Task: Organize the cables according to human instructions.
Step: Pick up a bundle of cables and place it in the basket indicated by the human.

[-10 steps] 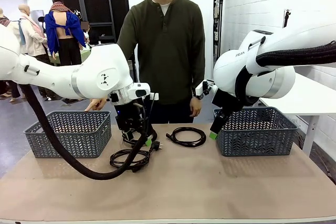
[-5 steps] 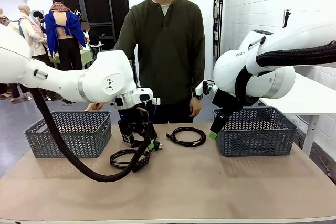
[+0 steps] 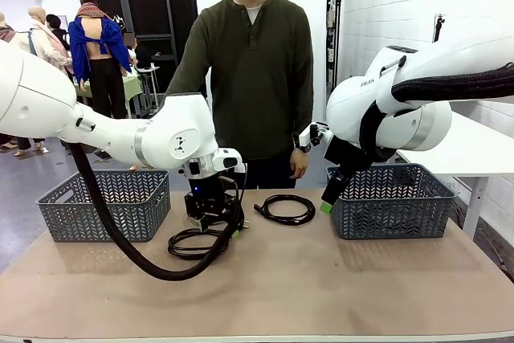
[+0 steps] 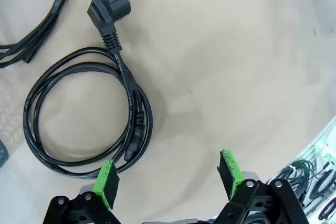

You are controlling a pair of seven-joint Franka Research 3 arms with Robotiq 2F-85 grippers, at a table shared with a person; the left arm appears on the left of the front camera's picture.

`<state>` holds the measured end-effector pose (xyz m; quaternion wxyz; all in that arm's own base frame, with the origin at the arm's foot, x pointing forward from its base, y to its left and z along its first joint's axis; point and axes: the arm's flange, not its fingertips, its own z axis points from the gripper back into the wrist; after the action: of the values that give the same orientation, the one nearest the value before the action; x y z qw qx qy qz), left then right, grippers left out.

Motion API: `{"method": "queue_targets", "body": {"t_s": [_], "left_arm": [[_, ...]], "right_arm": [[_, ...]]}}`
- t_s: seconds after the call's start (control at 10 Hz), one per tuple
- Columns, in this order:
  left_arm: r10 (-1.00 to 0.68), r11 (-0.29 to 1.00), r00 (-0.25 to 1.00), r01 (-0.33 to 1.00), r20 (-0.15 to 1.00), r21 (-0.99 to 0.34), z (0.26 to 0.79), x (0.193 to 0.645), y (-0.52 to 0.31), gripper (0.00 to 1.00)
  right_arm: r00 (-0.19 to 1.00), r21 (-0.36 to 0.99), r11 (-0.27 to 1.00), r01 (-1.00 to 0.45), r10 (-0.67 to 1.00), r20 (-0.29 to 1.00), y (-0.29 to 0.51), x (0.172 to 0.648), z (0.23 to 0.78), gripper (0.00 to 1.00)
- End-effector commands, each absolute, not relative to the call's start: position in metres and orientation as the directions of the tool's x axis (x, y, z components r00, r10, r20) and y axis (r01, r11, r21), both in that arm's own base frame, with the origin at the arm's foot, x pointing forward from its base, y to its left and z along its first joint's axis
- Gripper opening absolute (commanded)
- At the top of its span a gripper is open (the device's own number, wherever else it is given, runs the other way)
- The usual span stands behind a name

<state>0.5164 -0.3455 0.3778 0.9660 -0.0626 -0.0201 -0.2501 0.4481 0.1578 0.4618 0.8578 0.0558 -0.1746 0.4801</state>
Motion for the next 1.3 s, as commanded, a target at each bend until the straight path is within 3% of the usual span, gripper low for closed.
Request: {"method": "queue_targets", "body": {"t_s": [0.0, 1.2], "left_arm": [[-0.442, 0.889, 0.894, 0.448, 0.08, -0.098, 0.372, 0.523, -0.352, 1.0], [-0.388, 0.917, 0.92, 0.391, 0.054, -0.075, 0.329, 0.549, -0.36, 1.0]], "right_arm": [[0.481, -0.072, 0.536, -0.841, 0.802, 0.353, 0.157, 0.448, 0.46, 1.0], [0.481, -0.072, 0.536, -0.841, 0.802, 0.353, 0.157, 0.448, 0.46, 1.0]]}}
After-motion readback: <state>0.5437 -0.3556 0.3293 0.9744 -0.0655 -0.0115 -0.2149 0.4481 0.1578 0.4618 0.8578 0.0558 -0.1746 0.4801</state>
